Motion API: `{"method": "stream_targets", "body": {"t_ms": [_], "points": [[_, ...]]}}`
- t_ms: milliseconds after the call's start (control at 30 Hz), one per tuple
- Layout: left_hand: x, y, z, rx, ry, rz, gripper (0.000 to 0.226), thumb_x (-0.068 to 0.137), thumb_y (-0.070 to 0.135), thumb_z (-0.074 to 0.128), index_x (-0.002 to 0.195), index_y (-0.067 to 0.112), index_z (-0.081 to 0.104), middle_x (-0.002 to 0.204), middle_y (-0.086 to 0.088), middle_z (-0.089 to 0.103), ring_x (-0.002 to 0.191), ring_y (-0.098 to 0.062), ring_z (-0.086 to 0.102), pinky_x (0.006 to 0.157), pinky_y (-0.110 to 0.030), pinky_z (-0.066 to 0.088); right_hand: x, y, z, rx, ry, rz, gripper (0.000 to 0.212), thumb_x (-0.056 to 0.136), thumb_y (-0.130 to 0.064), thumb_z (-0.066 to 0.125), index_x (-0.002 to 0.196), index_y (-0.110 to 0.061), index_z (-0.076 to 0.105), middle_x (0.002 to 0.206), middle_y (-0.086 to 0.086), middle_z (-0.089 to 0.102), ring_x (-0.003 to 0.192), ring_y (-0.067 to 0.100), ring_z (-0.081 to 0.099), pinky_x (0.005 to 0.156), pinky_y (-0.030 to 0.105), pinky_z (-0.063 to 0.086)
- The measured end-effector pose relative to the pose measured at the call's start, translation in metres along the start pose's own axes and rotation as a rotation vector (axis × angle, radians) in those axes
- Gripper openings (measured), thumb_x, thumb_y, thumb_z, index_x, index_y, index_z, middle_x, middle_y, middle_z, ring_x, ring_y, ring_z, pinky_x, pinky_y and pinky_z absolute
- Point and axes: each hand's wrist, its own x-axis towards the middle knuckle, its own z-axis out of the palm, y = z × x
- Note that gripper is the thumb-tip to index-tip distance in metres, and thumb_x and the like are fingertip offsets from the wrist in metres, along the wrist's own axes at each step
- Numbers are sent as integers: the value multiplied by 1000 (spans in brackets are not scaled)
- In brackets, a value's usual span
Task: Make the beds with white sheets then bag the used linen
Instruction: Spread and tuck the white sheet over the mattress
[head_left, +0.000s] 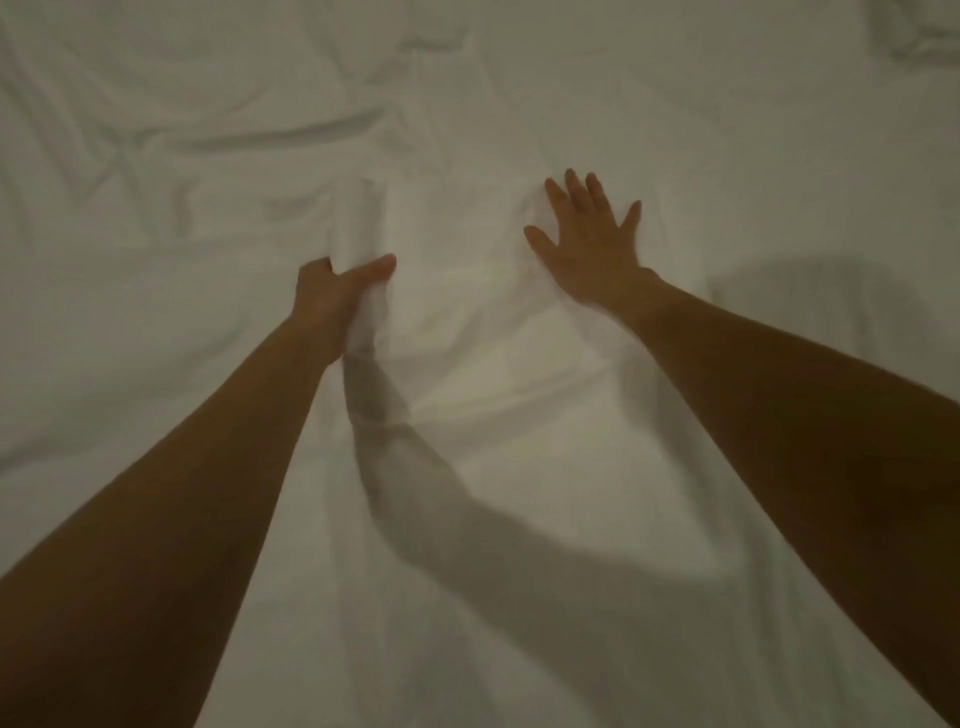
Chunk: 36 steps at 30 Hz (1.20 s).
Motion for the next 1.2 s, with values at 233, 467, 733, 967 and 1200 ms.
{"method": "stream_targets", "body": {"t_ms": [233, 467, 733, 967, 1200], "points": [[6, -30, -13, -56, 179, -3, 29, 84, 25, 74, 104, 6, 66, 80, -1, 66, 74, -18, 63, 64, -24, 51, 21, 26, 2, 185, 118, 40, 69, 95, -53, 44, 151, -17, 24, 159, 6, 18, 147, 23, 15, 116, 50, 10], [-33, -50, -28, -27, 47, -143, 27, 76, 29, 80, 96, 16, 68, 96, -1, 72, 88, -16, 70, 80, -31, 55, -30, 76, 11, 705, 448, 377, 56, 74, -48, 77, 106, -5, 60, 99, 5, 58, 91, 21, 57, 84, 22, 42], [-112, -102, -12, 100, 176, -229, 58, 78, 34, 78, 124, 3, 61, 107, -5, 63, 101, -25, 60, 88, -34, 46, -127, 92, 14, 1044, -158, 468, 20, 77, -32, 78, 83, -13, 72, 70, -4, 67, 63, 11, 59, 61, 24, 49], [-169, -125, -1, 347, 338, 158, 70, 87, 23, 71, 146, 11, 35, 148, -14, 40, 135, -30, 40, 113, -45, 32, -207, 89, 47, 1026, -268, 544, 56, 76, -31, 80, 121, -1, 62, 112, 12, 68, 102, 25, 65, 84, 30, 49], [-208, -144, 22, 677, 70, 123, 69, 97, 39, 50, 154, 17, 18, 163, -8, -2, 148, -31, 15, 117, -37, 18, -217, 92, 34, 902, -151, 408, 49, 81, -25, 77, 113, 8, 63, 109, 22, 67, 101, 33, 65, 83, 33, 49]]}}
